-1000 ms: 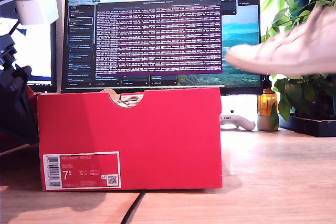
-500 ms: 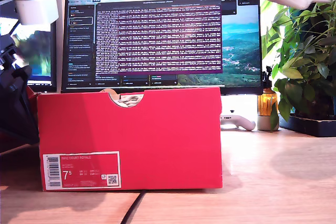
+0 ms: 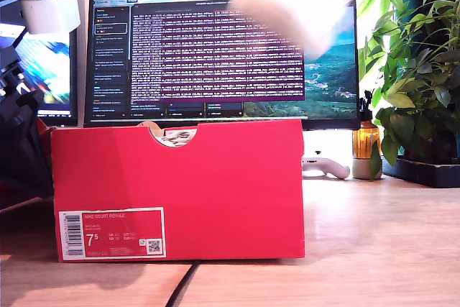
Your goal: Pack the white shoes by picking the first shoe and placing it inside the red shoebox, left side, then picking and rotating the second shoe and placing it in the shoebox
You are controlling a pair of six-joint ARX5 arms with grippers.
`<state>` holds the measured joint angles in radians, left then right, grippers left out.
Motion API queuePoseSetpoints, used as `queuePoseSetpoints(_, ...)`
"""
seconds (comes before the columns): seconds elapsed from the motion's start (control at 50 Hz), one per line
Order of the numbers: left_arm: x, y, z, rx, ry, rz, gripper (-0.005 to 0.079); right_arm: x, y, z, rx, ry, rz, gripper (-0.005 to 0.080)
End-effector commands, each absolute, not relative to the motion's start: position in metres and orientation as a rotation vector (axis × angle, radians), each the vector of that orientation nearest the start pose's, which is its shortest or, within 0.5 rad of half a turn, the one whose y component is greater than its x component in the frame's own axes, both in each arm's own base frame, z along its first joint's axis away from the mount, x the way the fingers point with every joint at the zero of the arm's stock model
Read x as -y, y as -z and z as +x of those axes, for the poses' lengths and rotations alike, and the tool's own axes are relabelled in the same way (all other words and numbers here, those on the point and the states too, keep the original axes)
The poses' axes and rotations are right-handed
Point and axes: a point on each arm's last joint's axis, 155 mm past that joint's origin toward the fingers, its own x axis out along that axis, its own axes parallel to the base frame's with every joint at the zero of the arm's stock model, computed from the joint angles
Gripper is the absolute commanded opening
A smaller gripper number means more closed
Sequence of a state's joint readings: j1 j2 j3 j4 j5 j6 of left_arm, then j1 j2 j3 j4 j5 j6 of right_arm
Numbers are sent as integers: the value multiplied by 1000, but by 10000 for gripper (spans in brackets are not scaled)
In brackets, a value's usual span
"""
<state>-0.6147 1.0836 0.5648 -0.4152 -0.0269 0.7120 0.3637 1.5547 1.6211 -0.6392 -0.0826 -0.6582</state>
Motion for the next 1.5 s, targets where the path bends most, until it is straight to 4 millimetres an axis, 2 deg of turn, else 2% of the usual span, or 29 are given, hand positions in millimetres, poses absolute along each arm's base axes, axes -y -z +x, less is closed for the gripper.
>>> queuePoseSetpoints(0.0,167,-69,243,-659,854,930,-19,-193,-327,435,-327,-604,-719,-11)
queuePoseSetpoints(0.16,167,-69,243,-659,854,930,-19,-212,-330,453,-283,-572,-766,-11)
queuePoseSetpoints(0.32,167,-69,243,-659,854,930,-19,-223,-332,471,-261,-525,-833,-11)
queuePoseSetpoints(0.52,167,-69,243,-659,854,930,-19,-238,-326,479,-235,-537,-868,-11)
queuePoseSetpoints(0.94,167,-69,243,-659,854,930,-19,-250,-261,490,-367,-604,-923,-11)
queuePoseSetpoints(1.08,167,-69,243,-659,854,930,-19,-256,-241,489,-402,-639,-963,-11)
queuePoseSetpoints(1.3,167,-69,243,-659,854,930,-19,-254,-210,483,-486,-687,-999,-11)
queuePoseSetpoints(1.48,167,-69,243,-659,854,930,-19,-259,-194,476,-525,-742,-997,-11)
